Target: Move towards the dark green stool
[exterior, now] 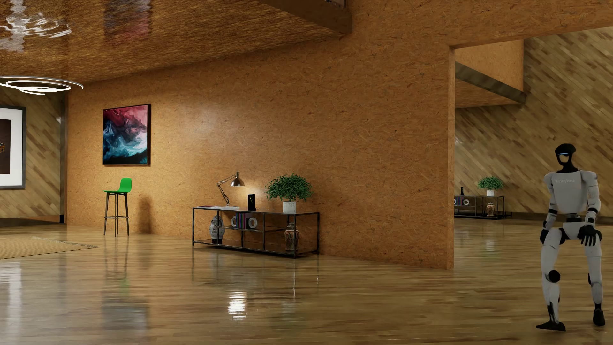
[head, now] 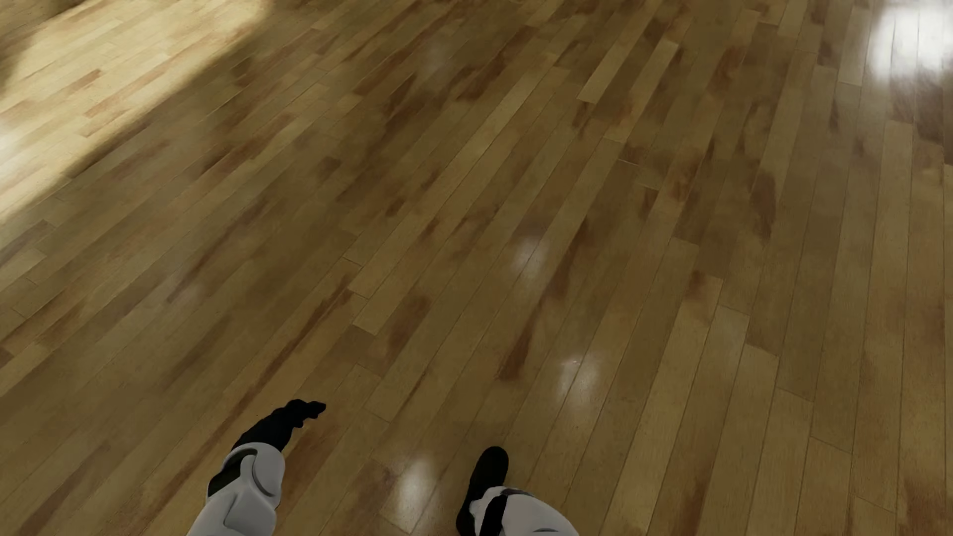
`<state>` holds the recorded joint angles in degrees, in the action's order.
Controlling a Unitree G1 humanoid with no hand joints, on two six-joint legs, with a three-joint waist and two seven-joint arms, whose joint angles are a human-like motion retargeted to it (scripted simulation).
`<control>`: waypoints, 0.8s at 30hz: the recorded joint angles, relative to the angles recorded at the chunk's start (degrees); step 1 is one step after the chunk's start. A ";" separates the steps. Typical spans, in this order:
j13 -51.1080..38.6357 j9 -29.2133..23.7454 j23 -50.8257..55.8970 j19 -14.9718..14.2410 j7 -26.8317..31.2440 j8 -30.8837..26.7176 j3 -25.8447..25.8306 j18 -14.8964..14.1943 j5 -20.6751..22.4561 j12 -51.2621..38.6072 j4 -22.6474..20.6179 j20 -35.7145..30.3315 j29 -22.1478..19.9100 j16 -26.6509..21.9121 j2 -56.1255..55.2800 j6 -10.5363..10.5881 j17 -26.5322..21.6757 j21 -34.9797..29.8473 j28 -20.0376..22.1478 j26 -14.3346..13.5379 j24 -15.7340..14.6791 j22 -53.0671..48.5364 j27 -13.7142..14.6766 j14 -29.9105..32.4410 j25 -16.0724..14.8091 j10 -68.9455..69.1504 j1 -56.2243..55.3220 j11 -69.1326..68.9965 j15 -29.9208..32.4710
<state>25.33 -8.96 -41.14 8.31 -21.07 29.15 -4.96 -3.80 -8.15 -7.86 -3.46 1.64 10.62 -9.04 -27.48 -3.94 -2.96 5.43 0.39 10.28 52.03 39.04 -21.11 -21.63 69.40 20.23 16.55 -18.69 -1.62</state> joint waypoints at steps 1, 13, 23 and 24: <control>0.38 0.05 1.82 4.53 0.74 1.32 -0.49 0.49 -0.28 1.04 1.34 -0.98 -0.93 0.65 1.95 0.90 2.30 2.53 0.14 -0.30 0.83 0.41 -0.67 4.04 -0.28 4.10 0.70 -1.59 3.44; -29.90 0.31 7.80 5.49 14.31 -25.15 6.15 10.92 21.80 25.95 18.13 8.39 -6.15 7.97 30.05 7.62 0.17 -7.99 -3.27 4.62 -1.40 3.58 14.05 19.30 6.91 36.31 -44.35 0.50 -10.29; -32.86 -0.26 0.94 3.46 21.81 -33.09 8.24 5.16 21.59 29.50 -0.29 16.04 -4.76 9.93 45.48 5.90 -4.33 -13.26 1.29 4.77 -4.90 -2.20 3.88 23.47 -0.14 10.98 -44.42 -12.48 -3.10; -32.49 -0.33 -4.64 -3.46 19.27 -32.70 8.77 5.90 20.48 29.32 1.38 17.66 -3.06 10.64 42.10 5.05 -3.99 -14.80 2.37 5.35 -6.78 -1.74 1.24 19.13 2.82 15.26 -44.24 -22.16 1.60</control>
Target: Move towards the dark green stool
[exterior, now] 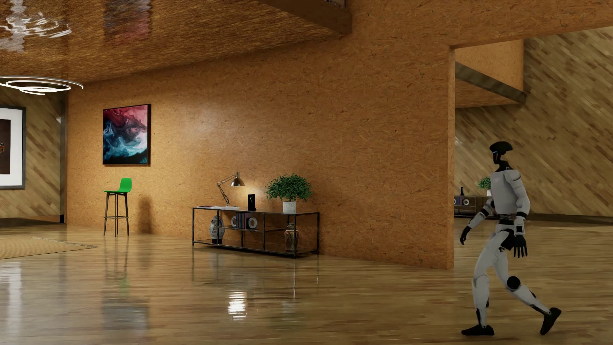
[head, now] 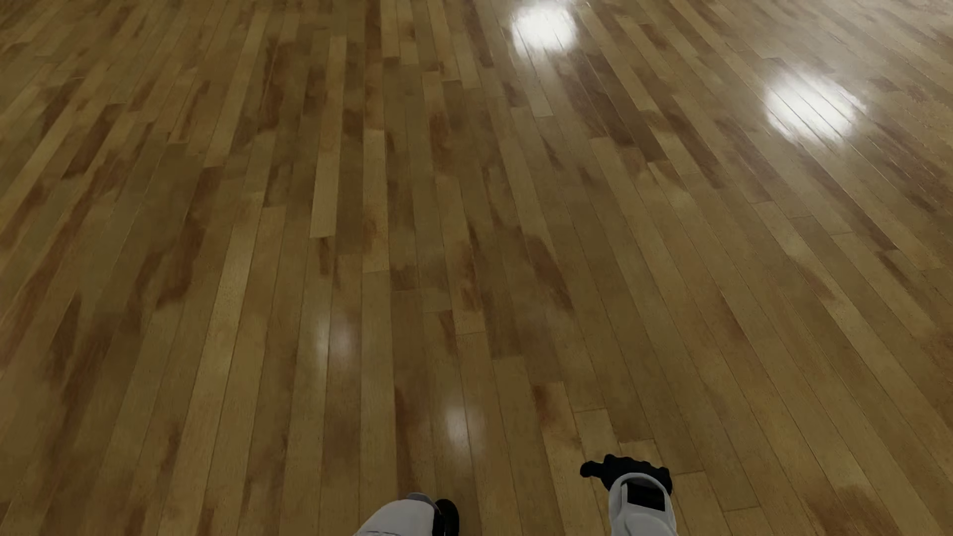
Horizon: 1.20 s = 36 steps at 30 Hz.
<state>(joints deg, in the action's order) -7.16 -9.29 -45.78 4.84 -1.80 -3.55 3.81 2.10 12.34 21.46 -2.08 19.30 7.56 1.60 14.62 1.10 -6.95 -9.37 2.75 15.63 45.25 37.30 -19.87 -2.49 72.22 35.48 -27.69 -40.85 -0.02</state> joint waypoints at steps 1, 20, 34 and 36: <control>1.06 -0.02 -4.38 -10.69 -2.43 1.42 0.45 0.32 -1.80 -0.88 1.64 0.22 2.65 0.03 -4.86 -0.82 0.10 -1.60 -0.32 0.94 -0.56 1.49 -1.24 -3.53 2.78 2.16 1.25 -10.91 4.29; 25.58 -0.85 1.67 4.41 -20.70 17.45 -9.75 -4.02 -11.01 -28.61 8.23 -19.59 2.16 -12.51 -43.79 -0.81 6.03 15.50 1.32 -3.61 3.64 0.11 -0.24 -6.42 1.56 0.19 43.57 13.22 4.65; -7.13 -1.87 13.66 0.07 1.49 9.62 -1.01 -4.75 -2.05 -5.38 7.74 -12.50 -6.37 -4.65 -2.83 3.57 1.99 -2.96 -7.20 1.09 4.64 6.40 9.84 0.95 -3.97 -25.56 -1.30 26.21 -18.59; -4.59 -2.26 16.54 -1.23 -1.83 11.76 -1.01 -4.36 -3.23 -4.52 4.71 -13.42 -8.06 -4.13 1.86 3.18 -0.09 -3.23 -10.72 -0.26 7.43 7.97 7.97 1.68 -7.15 -24.13 -2.67 25.54 -22.00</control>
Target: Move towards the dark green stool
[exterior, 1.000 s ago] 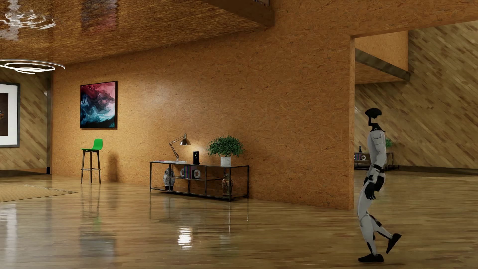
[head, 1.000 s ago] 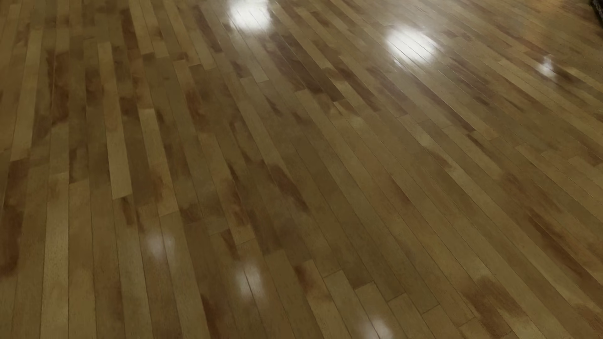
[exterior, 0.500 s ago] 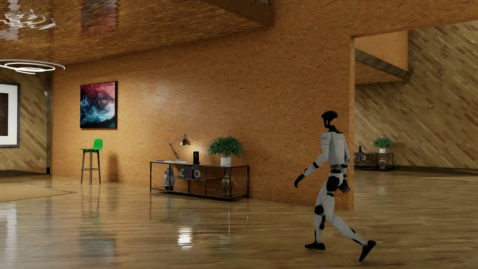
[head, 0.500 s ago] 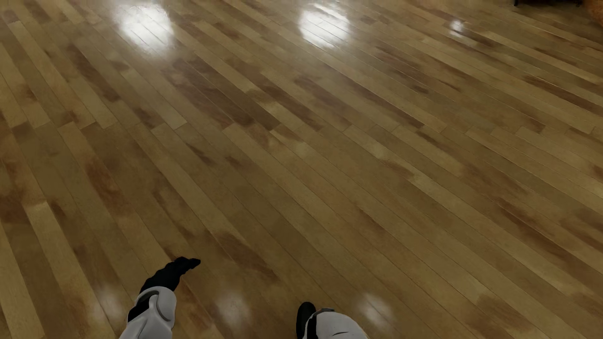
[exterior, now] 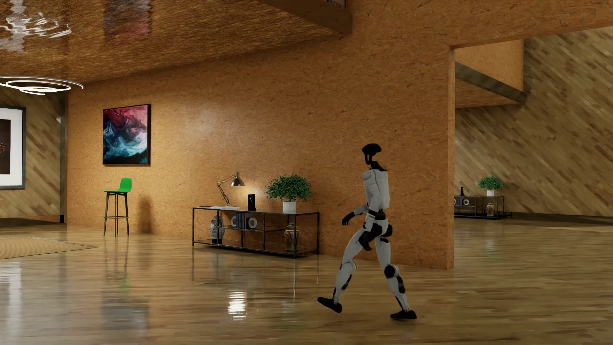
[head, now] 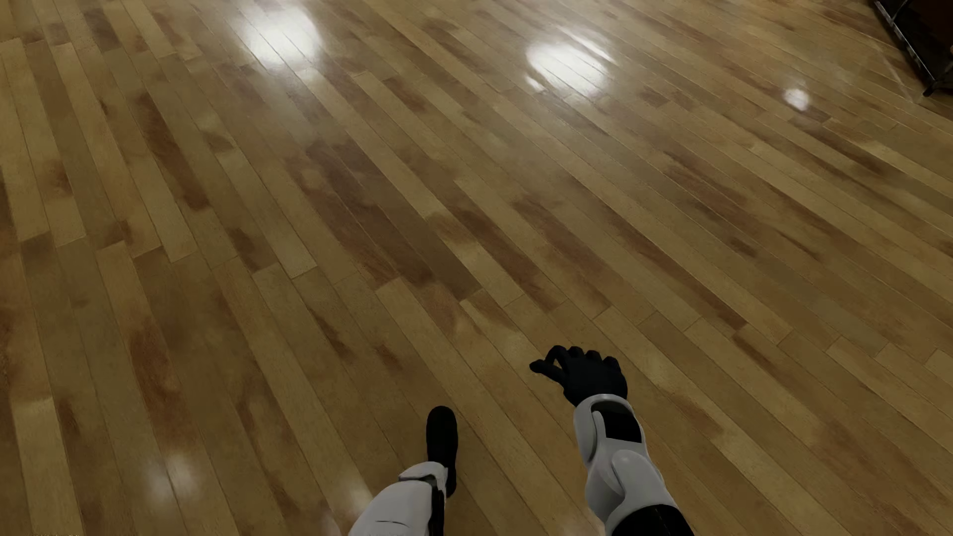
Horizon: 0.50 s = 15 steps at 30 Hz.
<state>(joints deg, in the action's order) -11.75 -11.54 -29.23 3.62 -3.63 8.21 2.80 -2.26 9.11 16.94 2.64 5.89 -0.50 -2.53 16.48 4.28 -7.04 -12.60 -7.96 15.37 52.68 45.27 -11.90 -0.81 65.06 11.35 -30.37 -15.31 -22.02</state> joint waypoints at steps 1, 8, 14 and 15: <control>1.97 -0.11 0.04 -1.10 -2.61 1.00 0.38 1.99 -0.74 0.73 -0.07 0.24 0.58 0.20 2.10 -0.34 -0.64 -0.26 -0.87 0.30 1.63 -0.08 -1.30 -1.07 -0.67 6.90 -0.44 -1.65 -0.23; 16.61 0.94 -22.35 -7.96 -11.01 -0.78 0.54 8.75 -14.35 2.21 -0.90 12.33 13.18 5.81 -15.01 -6.88 0.91 2.38 8.80 7.11 -5.26 -0.56 -12.04 -10.29 5.54 26.32 8.29 -53.68 27.75; 30.59 2.11 -14.78 -2.82 -10.77 -4.11 -6.15 5.53 -18.45 -12.60 -3.78 -0.71 15.18 -1.43 -44.24 -8.78 0.76 10.21 5.01 -3.32 4.42 1.04 -2.85 -18.42 9.31 15.29 28.58 -50.39 22.69; 32.01 2.21 -12.77 -2.64 -11.02 -3.45 -7.07 4.92 -18.15 -15.14 -4.01 -1.16 12.64 -2.30 -46.45 -8.69 2.98 14.98 5.59 -4.81 2.62 -0.63 -3.57 -20.00 5.15 13.89 31.53 -40.83 23.12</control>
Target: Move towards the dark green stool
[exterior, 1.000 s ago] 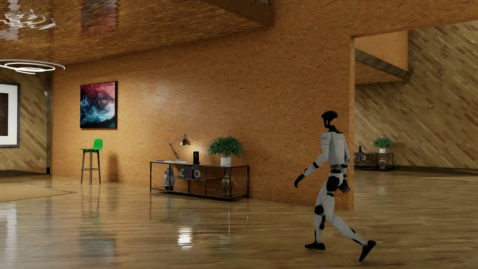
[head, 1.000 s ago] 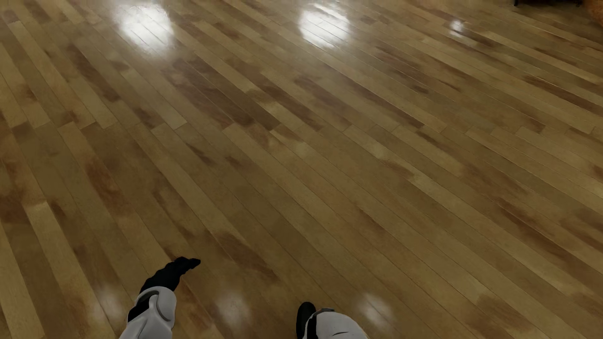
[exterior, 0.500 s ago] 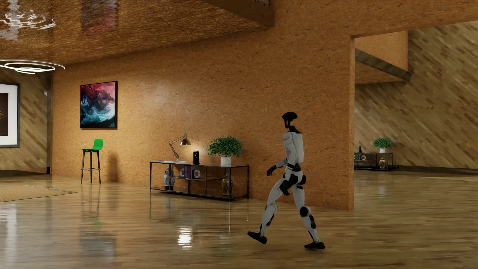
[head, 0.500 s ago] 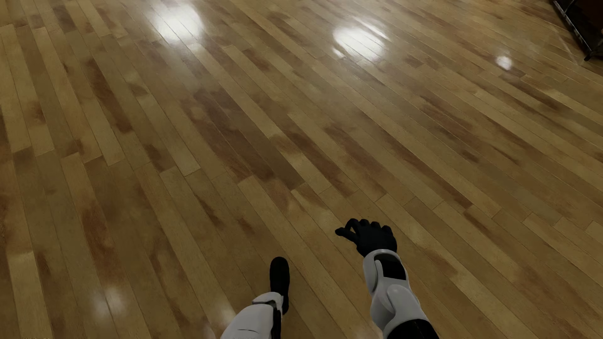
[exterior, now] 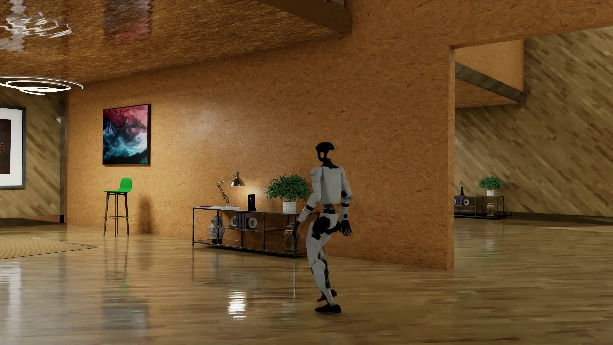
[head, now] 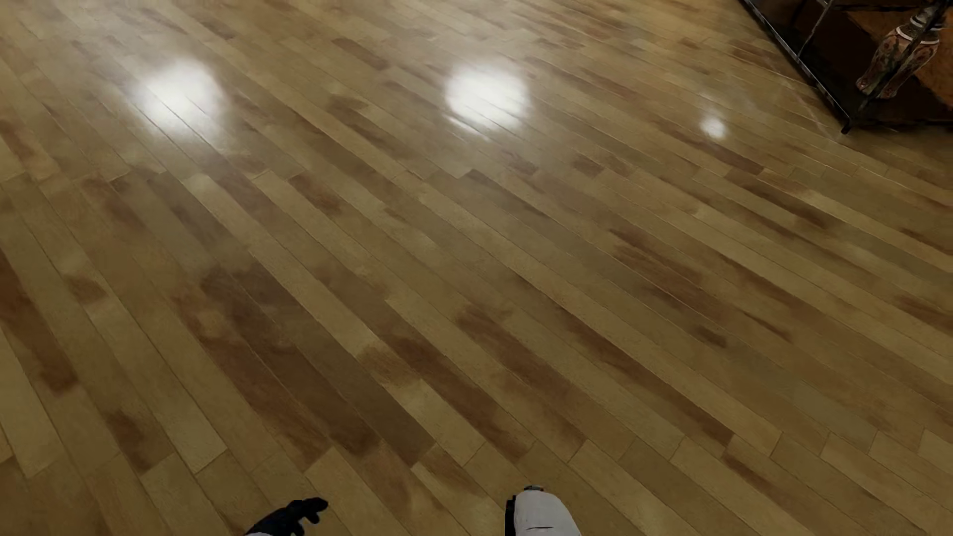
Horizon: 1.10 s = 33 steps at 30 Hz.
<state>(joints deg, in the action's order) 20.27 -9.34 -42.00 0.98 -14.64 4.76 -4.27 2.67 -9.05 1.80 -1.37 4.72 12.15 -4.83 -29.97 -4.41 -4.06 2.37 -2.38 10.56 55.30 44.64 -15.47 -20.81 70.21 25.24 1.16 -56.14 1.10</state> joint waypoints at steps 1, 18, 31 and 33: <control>0.64 0.08 1.04 1.55 -0.57 1.05 -0.66 -0.62 0.93 -2.24 -0.43 -0.21 -2.28 -0.74 -0.64 0.06 1.97 3.60 1.05 -0.55 -2.09 -1.73 -0.50 -1.42 -3.58 -1.67 3.21 12.42 0.76; -30.23 -0.89 -1.65 8.07 12.31 7.68 5.24 0.31 18.24 10.41 14.31 0.31 -8.95 0.82 26.84 9.38 3.44 -3.59 3.93 3.42 -12.25 -11.68 8.62 19.40 11.52 45.74 -27.75 36.61 -9.15; -29.78 -0.67 -4.88 1.14 -2.43 4.58 10.16 9.33 17.85 25.17 4.76 9.51 -9.22 9.25 48.67 6.07 -1.89 -7.02 3.30 8.29 -11.59 -5.89 -4.55 18.24 -1.93 9.92 -30.24 20.24 -3.98; -24.34 -0.75 -11.06 -7.59 -3.99 4.32 9.99 7.94 12.36 23.12 4.31 8.05 -4.13 9.50 38.33 4.12 -0.70 -8.86 2.29 10.31 -9.18 -2.97 -7.82 11.54 0.86 13.81 -27.20 -2.91 6.92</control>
<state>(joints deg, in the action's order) -4.07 -10.09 -53.05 -6.61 -18.63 9.08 5.72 10.61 3.31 24.92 2.94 12.77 8.02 4.68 8.36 -0.29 -4.76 -6.49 -0.08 20.87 46.11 41.67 -23.29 -9.26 71.08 39.05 -26.03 -59.05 8.02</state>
